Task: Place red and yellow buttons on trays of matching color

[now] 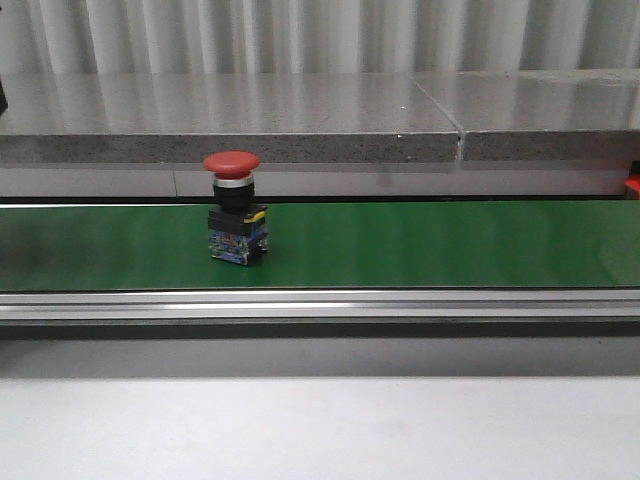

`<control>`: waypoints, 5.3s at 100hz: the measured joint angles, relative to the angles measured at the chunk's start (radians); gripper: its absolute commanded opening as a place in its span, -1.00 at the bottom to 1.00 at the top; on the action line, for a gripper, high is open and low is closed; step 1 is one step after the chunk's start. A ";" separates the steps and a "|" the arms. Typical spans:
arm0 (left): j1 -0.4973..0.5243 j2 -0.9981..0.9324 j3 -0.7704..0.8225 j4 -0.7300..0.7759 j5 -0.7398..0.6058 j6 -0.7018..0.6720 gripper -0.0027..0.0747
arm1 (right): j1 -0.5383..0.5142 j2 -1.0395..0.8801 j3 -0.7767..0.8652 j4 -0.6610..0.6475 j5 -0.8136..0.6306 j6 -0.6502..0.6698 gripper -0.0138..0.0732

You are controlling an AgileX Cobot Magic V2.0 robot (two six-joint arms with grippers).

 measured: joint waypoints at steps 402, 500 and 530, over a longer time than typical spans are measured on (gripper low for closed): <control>-0.079 -1.342 0.853 -0.028 -0.284 0.019 -0.99 | 0.268 0.694 -0.279 0.074 0.081 -0.175 -0.53; -0.079 -1.342 0.853 -0.028 -0.284 0.019 -0.99 | -0.329 1.016 -0.620 0.055 -0.088 -0.146 -0.53; -0.079 -1.342 0.853 -0.028 -0.284 0.019 -0.99 | -0.329 1.080 -0.620 0.055 -0.172 -0.142 -0.53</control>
